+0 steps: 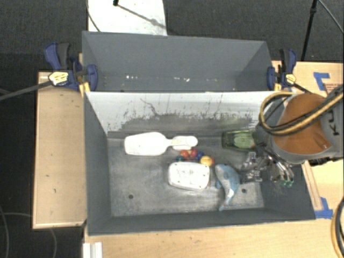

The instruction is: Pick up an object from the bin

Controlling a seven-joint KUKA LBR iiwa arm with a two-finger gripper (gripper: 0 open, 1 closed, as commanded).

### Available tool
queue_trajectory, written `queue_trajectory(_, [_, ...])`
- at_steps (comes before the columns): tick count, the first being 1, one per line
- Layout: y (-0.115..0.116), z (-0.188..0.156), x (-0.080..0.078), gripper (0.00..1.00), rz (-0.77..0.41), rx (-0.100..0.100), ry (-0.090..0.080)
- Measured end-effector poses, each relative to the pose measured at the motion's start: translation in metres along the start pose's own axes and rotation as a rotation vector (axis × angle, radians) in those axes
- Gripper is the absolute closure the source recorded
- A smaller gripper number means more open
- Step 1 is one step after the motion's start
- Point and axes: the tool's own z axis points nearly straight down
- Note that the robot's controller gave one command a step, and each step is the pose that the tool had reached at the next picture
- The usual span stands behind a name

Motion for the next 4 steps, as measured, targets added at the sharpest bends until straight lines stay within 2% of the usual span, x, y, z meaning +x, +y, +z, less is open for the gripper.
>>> queue_trajectory(1, [0.0, 0.0, 0.0, 1.0, -0.002, 0.0, 0.0])
queue_trajectory(2, [0.01, -0.052, 0.03, 1.0, 0.036, -0.003, 0.016])
queue_trajectory(3, [0.023, -0.076, 0.014, 1.0, 0.055, -0.001, 0.006])
queue_trajectory(4, [0.004, -0.059, 0.016, 1.0, 0.026, -0.002, 0.007])
